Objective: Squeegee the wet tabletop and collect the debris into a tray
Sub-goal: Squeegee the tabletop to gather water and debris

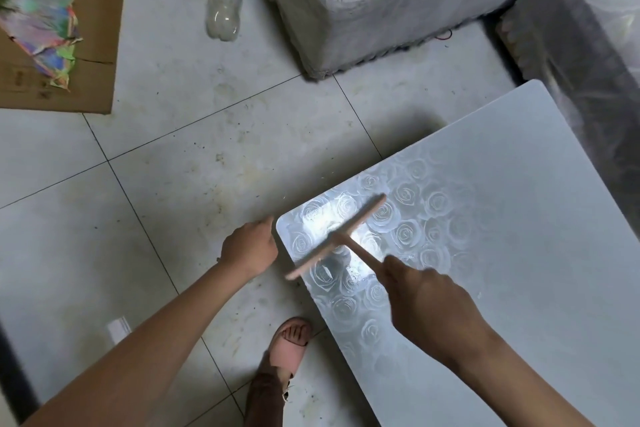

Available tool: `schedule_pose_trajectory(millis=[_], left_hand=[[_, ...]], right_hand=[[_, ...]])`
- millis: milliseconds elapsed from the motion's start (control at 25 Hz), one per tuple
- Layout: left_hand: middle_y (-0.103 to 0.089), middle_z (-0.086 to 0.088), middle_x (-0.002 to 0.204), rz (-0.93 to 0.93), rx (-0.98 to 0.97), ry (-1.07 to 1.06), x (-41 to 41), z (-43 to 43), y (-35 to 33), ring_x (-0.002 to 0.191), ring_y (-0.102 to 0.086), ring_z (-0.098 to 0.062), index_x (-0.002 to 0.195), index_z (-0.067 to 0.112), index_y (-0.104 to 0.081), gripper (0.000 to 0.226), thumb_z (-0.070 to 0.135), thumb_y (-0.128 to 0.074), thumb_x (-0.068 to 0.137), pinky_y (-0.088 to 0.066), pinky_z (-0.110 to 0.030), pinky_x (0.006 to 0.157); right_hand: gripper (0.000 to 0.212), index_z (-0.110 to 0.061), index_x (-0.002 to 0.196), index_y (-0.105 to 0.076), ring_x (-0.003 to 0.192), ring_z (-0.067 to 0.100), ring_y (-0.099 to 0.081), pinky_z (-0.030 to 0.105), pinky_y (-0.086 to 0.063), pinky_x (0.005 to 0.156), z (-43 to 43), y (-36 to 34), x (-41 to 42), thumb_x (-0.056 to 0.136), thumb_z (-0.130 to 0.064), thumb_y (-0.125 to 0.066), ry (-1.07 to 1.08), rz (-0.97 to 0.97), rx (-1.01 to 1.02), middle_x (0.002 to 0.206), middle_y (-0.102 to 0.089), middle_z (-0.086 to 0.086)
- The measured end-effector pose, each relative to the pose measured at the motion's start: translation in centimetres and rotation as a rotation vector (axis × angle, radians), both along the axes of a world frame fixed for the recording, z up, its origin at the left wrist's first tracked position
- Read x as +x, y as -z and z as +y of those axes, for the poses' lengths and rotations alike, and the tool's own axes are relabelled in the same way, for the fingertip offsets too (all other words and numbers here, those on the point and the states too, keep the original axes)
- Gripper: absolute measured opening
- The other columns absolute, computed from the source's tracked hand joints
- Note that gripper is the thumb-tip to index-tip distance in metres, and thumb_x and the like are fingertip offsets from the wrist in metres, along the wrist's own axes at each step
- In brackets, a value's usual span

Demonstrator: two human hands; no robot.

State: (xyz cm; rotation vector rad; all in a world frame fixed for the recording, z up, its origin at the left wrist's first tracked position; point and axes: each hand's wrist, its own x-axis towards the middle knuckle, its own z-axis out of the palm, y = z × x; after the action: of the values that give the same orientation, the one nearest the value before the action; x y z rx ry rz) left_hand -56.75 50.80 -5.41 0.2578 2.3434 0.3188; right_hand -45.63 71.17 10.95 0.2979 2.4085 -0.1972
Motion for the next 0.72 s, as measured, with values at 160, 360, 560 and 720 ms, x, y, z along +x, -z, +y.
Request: schedule_pose_trajectory(millis=[160,360,560,720], left_hand=[[-0.059,-0.005,0.122,0.056,-0.102,0.171,1.0,0.2,-0.8,0.105,-0.058,-0.029,0.144,0.013,-0.028,0.054,0.012,-0.038,0.091,-0.043,-0.032,0.072],[-0.037,-0.006,0.141,0.276,-0.197,0.404,2.2,0.6,-1.1,0.118,-0.048,-0.023,0.143,0.007,-0.029,0.060,0.014,-0.047,0.085,-0.044,-0.032,0.082],[-0.062,-0.017,0.107,0.386,-0.110,0.507,3.3,0.3,-2.6,0.090,-0.063,-0.032,0.099,-0.004,-0.065,0.049,0.000,-0.074,0.051,-0.051,-0.033,0.061],[-0.066,-0.016,0.090,0.432,-0.096,0.585,4.6,1.1,-2.9,0.075,-0.065,-0.031,0.074,0.000,-0.067,0.044,-0.001,-0.079,0.032,-0.052,-0.033,0.056]], right_hand=[[0.012,-0.030,0.107,-0.039,0.065,0.025,-0.043,0.033,-0.032,0.056,1.1,-2.3,2.7,0.099,-0.031,-0.031,0.026,-0.026,0.079,0.062,-0.037,-0.004],[0.028,-0.031,0.114,-0.016,0.060,0.027,-0.040,0.032,-0.026,0.050,-1.2,0.1,0.8,0.096,-0.021,-0.035,-0.011,0.101,-0.029,0.064,-0.042,-0.001],[0.021,-0.033,0.119,-0.032,0.075,0.027,-0.056,0.031,-0.033,0.059,1.9,-2.6,7.1,0.099,-0.027,-0.030,0.067,-0.112,0.064,0.078,-0.054,-0.002],[0.027,-0.032,0.118,-0.030,0.064,0.028,-0.049,0.032,-0.025,0.050,0.8,-1.6,4.8,0.094,-0.021,-0.037,0.036,0.071,0.027,0.070,-0.053,0.001]])
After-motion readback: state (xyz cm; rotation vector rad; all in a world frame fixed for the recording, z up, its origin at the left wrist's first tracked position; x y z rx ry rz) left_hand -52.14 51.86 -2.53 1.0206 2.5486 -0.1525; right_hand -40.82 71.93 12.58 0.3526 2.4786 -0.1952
